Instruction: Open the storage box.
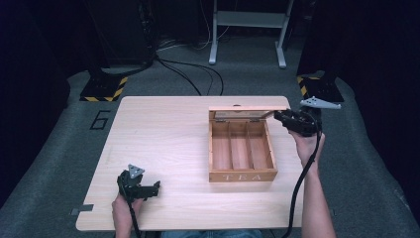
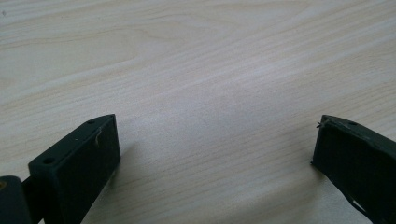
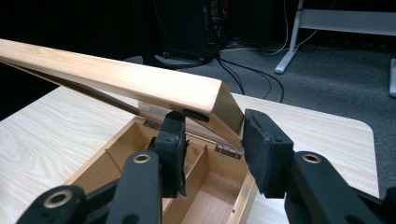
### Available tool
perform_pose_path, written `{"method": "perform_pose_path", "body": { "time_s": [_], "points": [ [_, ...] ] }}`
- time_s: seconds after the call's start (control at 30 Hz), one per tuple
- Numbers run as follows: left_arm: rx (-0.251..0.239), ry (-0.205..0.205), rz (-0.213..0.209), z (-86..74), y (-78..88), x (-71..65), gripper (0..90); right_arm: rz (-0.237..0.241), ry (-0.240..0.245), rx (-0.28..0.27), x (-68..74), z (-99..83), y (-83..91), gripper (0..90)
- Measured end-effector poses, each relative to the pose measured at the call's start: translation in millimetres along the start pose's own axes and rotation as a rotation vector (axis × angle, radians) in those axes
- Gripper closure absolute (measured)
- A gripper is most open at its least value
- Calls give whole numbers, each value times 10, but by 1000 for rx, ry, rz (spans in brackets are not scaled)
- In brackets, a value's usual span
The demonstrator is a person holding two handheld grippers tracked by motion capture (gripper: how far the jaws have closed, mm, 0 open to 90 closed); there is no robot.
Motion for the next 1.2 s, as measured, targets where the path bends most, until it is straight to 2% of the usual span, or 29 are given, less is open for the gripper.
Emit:
{"method": "perform_pose_path", "body": {
  "time_s": [0.97,1.2],
  "points": [
    [3,-4,-2,-3,3,-2,5,-2,1,3,3,-4,4,602],
    [5,-5,-3,-4,5,-3,5,9,-6,5,32,-98,45,596]
  ]
}}
Point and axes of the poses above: each handheld gripper's, and its own axes: y roughly backward along the jaws, z roughly out of its top, x roughly to its left, the point moved 9 cm from there along -y, roughly forward along the jaws, and after that the axes turned 5 degrees about z, right-handed, at the moved point
